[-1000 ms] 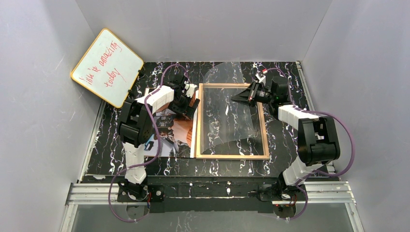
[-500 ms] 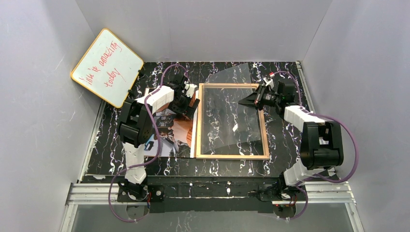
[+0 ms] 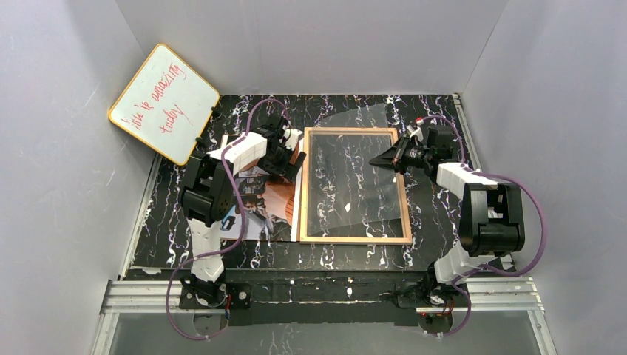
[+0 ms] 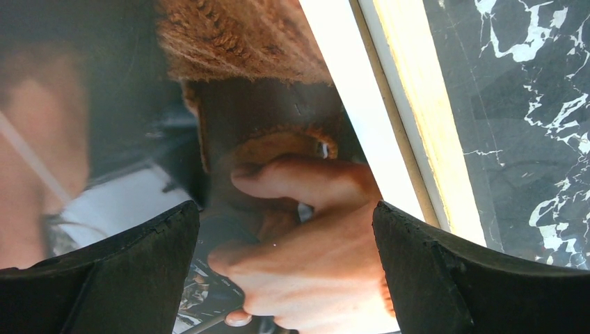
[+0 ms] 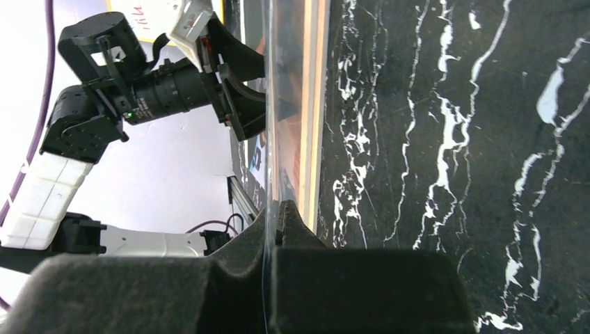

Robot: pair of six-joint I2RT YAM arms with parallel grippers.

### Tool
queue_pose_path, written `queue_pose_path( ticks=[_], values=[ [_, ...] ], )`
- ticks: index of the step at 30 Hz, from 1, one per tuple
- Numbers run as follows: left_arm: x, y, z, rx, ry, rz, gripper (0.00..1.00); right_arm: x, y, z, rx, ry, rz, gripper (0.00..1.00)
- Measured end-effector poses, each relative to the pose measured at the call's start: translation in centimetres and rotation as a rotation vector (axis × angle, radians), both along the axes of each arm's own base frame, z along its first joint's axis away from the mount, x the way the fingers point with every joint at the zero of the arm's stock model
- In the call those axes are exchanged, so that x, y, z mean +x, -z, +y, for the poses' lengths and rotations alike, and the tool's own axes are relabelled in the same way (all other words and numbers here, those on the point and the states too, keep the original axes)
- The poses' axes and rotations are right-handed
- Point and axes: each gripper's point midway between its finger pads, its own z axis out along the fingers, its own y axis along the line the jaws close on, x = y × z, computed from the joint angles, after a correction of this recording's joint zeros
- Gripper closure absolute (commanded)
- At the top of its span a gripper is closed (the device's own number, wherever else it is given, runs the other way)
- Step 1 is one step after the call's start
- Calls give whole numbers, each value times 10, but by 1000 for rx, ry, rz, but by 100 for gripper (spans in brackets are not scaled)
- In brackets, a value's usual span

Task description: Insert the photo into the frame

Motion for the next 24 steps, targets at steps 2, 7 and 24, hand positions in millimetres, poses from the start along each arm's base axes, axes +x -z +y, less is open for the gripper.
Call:
queue_pose_path(
  ticks=[2,7,24],
  values=[
    [0,0,0,4,2,-4,7,0,5,-4,-8,13,14,99],
    [-1,1,0,10,13,-10,7,0,18,-19,-19,46,47,99],
    [1,2,-6,23,29,-33,7,-1,33,-26,-21,56,65,99]
  ],
)
